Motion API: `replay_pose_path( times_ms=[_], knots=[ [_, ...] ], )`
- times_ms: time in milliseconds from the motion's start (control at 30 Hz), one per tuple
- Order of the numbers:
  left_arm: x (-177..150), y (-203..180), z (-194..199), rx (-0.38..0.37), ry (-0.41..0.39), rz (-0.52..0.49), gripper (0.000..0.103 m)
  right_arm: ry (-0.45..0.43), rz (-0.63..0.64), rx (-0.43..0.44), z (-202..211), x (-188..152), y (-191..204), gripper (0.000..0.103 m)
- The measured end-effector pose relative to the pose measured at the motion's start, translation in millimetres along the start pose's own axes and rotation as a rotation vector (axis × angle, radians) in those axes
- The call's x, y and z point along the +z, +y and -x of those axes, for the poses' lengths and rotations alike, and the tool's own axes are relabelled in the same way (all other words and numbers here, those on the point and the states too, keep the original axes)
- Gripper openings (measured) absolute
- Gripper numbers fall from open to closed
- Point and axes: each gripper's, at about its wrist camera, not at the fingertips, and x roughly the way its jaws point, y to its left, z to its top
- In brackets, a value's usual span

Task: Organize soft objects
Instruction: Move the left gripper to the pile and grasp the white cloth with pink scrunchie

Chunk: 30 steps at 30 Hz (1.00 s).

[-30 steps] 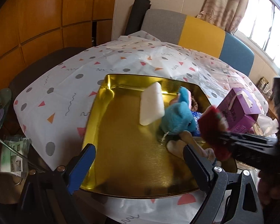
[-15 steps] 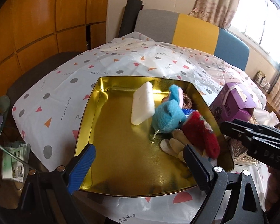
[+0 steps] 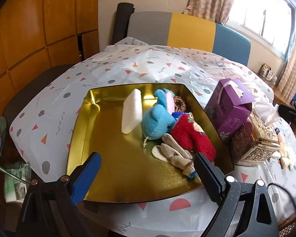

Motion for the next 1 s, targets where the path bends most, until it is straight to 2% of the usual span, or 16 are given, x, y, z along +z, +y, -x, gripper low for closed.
replay_pose_path(
  times_ms=[167,400,500,567,700,767,800,867,900,1000],
  knots=[
    [-2,-18,1,-0.025,0.001,-0.055,0.095,0.019,-0.117,-0.126,19,-23,-69,0.042],
    [1,-43,3,-0.092,0.012,-0.103,0.095,0.168,-0.365,-0.321,12,-67,-183,0.043],
    [3,-57,5,-0.111,0.013,-0.134,0.095,0.216,-0.426,-0.328,0,-77,-214,0.048],
    [4,-65,7,-0.128,0.011,-0.152,0.095,0.250,-0.443,-0.303,-12,-81,-225,0.049],
    [6,-83,13,-0.176,0.003,-0.196,0.095,0.296,-0.451,-0.188,-35,-84,-222,0.051],
    [7,-95,17,-0.206,0.001,-0.226,0.095,0.324,-0.439,-0.174,-49,-88,-219,0.056],
    [7,-99,18,-0.218,0.000,-0.241,0.095,0.340,-0.427,-0.182,-54,-91,-219,0.056],
    [8,-112,22,-0.246,0.000,-0.281,0.095,0.373,-0.395,-0.279,-59,-97,-220,0.056],
    [8,-117,24,-0.257,-0.003,-0.298,0.095,0.362,-0.396,-0.294,-58,-98,-222,0.056],
    [11,-140,31,-0.306,-0.015,-0.359,0.095,0.267,-0.494,-0.246,-36,-97,-236,0.056]
  ],
)
